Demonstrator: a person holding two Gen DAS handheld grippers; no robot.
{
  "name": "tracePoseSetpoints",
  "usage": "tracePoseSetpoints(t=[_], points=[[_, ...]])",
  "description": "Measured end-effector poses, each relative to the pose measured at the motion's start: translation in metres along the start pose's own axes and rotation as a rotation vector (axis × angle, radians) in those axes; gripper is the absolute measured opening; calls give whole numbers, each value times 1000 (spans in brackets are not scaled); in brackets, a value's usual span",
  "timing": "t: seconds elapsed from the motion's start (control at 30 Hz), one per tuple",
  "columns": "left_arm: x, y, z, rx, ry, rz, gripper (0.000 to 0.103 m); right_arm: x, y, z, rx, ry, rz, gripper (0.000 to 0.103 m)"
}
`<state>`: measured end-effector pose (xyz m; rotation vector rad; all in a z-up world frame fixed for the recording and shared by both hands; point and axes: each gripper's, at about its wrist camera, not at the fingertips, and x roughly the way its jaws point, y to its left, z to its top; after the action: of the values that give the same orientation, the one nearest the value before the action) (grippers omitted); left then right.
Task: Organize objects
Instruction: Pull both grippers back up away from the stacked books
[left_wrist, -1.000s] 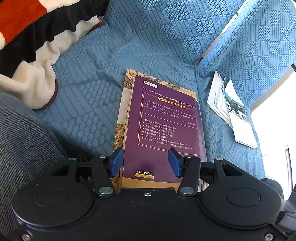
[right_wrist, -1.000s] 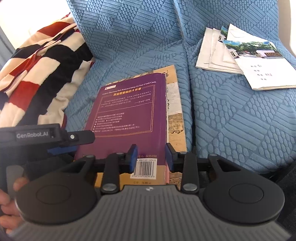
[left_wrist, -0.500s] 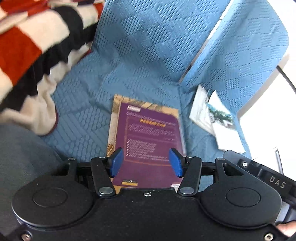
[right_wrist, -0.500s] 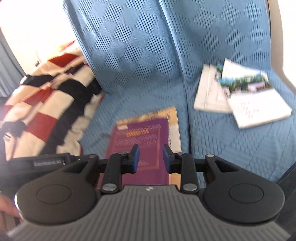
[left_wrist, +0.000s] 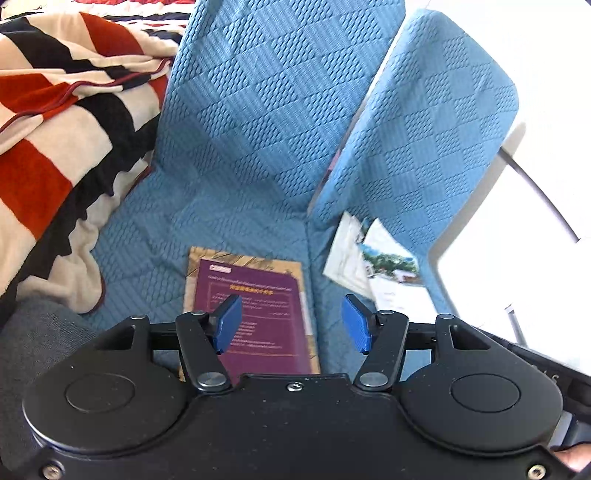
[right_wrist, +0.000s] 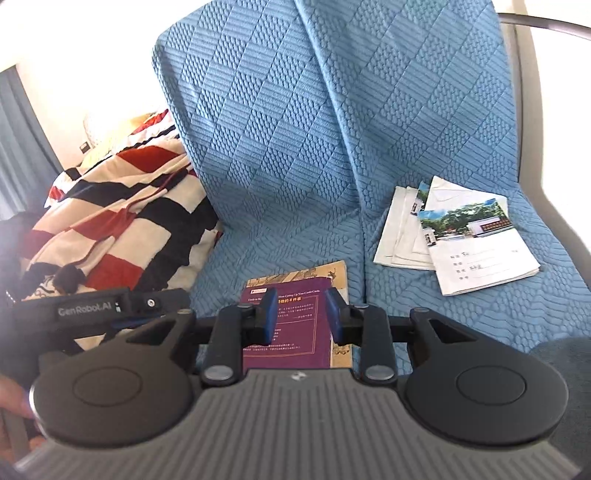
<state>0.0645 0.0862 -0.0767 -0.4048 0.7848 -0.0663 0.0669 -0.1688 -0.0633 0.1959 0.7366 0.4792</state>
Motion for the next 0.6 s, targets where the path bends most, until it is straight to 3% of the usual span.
tracePoseSetpoints(t=[0.6], points=[[-10, -52, -2, 71, -15, -60, 63, -27, -16, -2, 9, -29, -82, 33]])
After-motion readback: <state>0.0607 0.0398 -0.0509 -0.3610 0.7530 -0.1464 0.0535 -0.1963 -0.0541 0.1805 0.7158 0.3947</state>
